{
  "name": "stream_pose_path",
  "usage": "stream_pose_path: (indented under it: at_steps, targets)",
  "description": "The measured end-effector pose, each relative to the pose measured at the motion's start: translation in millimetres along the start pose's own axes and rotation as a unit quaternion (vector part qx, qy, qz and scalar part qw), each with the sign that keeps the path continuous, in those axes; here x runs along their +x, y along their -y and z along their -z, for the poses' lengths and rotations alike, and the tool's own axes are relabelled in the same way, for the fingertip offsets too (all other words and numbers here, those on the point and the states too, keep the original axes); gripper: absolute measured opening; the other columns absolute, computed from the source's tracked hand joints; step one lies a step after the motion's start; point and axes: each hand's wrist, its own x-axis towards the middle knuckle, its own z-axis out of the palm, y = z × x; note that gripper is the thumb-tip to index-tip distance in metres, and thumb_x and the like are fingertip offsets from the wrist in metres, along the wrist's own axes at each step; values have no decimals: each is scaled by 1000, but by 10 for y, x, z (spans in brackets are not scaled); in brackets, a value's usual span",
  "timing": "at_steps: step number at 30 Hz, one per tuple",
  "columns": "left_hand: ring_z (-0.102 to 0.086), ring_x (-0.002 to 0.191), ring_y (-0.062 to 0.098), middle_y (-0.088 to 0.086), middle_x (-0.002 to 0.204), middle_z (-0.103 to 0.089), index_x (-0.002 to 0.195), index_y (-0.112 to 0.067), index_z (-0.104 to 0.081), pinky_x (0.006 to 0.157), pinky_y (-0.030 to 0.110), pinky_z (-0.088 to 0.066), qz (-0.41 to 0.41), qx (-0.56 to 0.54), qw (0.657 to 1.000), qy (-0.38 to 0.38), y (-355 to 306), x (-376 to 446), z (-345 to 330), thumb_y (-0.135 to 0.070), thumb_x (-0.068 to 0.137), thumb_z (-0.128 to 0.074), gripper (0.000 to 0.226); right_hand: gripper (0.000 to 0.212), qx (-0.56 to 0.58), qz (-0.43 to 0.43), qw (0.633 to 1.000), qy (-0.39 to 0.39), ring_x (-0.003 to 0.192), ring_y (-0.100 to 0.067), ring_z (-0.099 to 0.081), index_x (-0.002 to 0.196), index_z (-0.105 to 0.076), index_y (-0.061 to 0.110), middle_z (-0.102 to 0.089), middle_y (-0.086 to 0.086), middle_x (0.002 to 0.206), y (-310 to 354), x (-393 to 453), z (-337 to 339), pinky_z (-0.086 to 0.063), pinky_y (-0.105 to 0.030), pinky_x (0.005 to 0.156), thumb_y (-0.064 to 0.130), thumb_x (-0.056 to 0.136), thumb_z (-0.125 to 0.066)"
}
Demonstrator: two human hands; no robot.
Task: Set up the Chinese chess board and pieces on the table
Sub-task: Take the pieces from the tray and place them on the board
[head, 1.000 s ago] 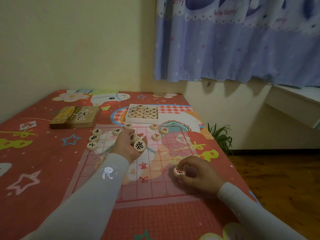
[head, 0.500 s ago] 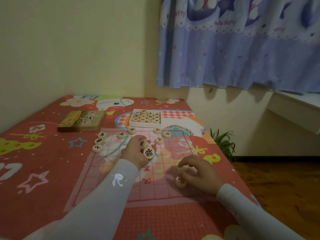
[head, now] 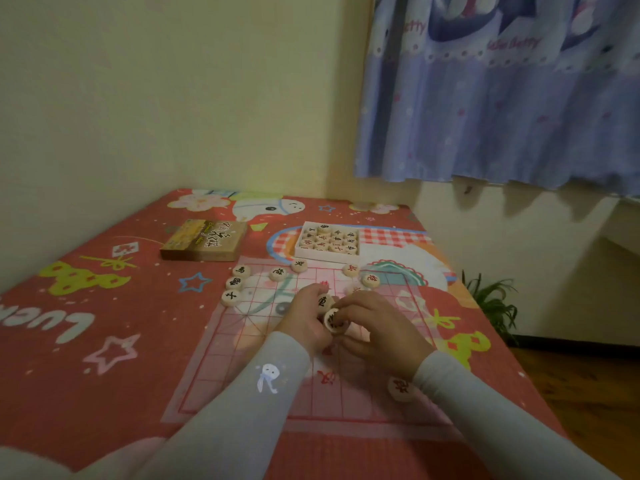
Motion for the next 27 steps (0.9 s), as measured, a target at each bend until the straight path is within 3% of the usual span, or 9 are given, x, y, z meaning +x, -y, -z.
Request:
stream_pose_path:
  at_steps: [4,10,14,18,24,27]
  targets:
    - [-51,51,22,8,54,-53,71,-6,-51,52,27,-48,-8,-11,1000,-7,-63,60,79,-21,90,-51,24,20,15,2,1000,3,95,-21,-61,93,-65,19,-66,2,102,-46,72,-74,-52,-37,81,35,82,-60]
    - [-47,70,22,17,94,-47,88,0,-52,54,31,-53,-63,-58,995,-58,-299,133,240,-18,92,-56,20,11,38,-124,990,-62,93,-10,-55,89,-64,24,-63,12,94,-251,31,-19,-45,-25,83,33,83,-65]
    - [-49,77,25,19,101,-45,95,2,-54,46,31,-53,-73,-56,994,-59,-393,175,246,-20,91,-58,22,13,55,-184,977,-93,89,-9,-57,88,-65,23,-63,11,91,-394,-52,7,-43,-24,79,20,79,-74]
    - [-49,90,27,19,106,-46,96,2,-55,48,31,-53,-72,-49,995,-46,-404,209,190,-20,90,-59,23,13,60,-192,977,-74,89,-12,-58,89,-65,22,-63,9,92,-421,-79,-8,-44,-24,78,22,80,-74]
    - [-49,71,22,16,93,-48,89,1,-55,64,32,-52,-99,-64,992,-52,-634,74,310,-15,89,-57,16,9,86,-187,979,-3,94,-4,-53,92,-64,26,-62,13,99,-305,156,-176,-37,-10,79,29,85,-68]
    - [-49,68,22,15,92,-50,84,-1,-53,59,28,-52,-124,-96,986,-60,-844,-30,507,-16,90,-55,16,10,89,-153,983,39,94,-6,-53,95,-63,26,-62,11,100,-160,366,-350,-41,-17,82,32,86,-65]
